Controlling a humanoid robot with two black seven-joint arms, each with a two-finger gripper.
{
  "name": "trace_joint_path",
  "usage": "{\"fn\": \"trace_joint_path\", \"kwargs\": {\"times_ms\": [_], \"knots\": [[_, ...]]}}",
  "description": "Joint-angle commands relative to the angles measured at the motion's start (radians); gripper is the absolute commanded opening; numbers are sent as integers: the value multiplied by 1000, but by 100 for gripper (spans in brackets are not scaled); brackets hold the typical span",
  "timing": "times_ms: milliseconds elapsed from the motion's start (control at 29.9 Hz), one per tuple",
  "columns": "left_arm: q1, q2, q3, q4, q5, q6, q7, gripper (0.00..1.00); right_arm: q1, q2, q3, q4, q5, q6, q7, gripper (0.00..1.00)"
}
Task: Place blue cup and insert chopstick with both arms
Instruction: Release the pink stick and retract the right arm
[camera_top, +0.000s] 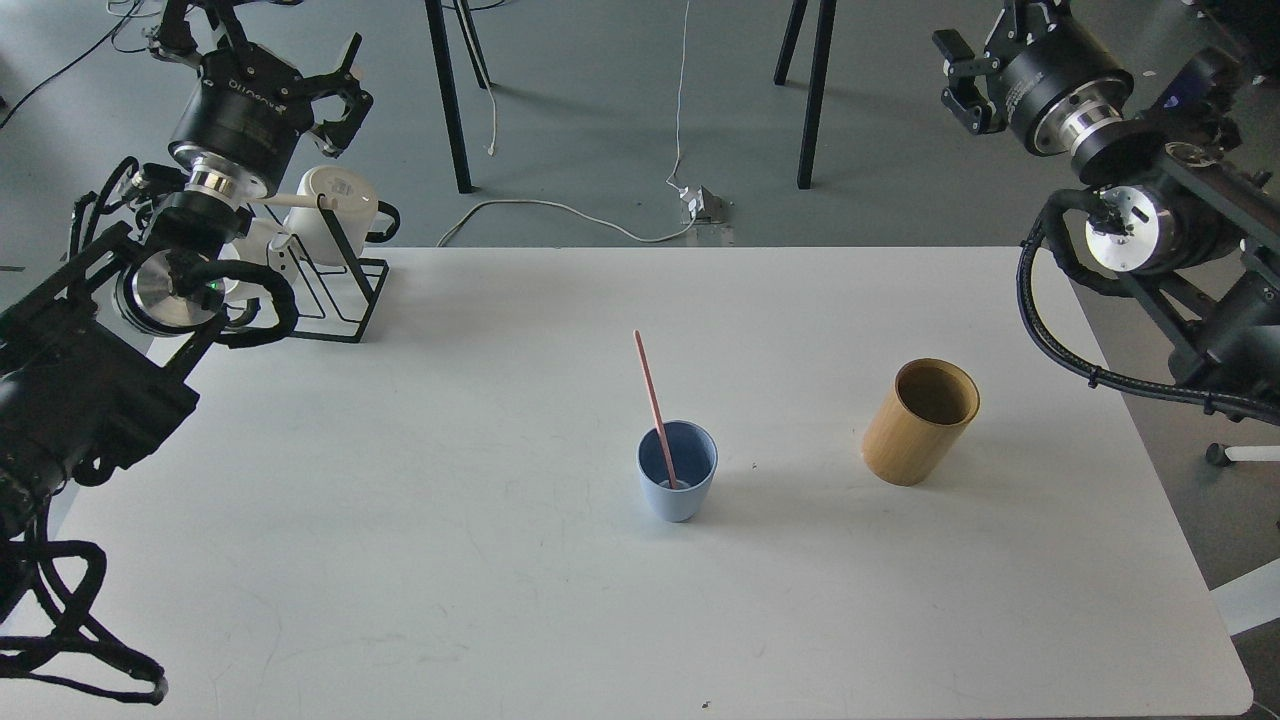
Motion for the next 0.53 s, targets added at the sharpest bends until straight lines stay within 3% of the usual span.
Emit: {"fn": "trace_joint_path", "kwargs": {"times_ms": [0, 134, 267, 502], "knots": [[0, 0, -1, 6, -4, 0, 3, 99, -109, 11, 141, -24, 140, 157, -6, 99], [3, -6, -5, 55, -5, 0, 0, 99, -148, 87, 205, -110, 164, 288, -3, 99], [2, -55, -34, 104, -11, 0, 3, 99, -156, 149, 275, -197, 164, 316, -4, 100], [12, -64, -37, 107, -21, 0, 6, 99, -151, 166, 284, -199, 164, 425, 2, 100]]}}
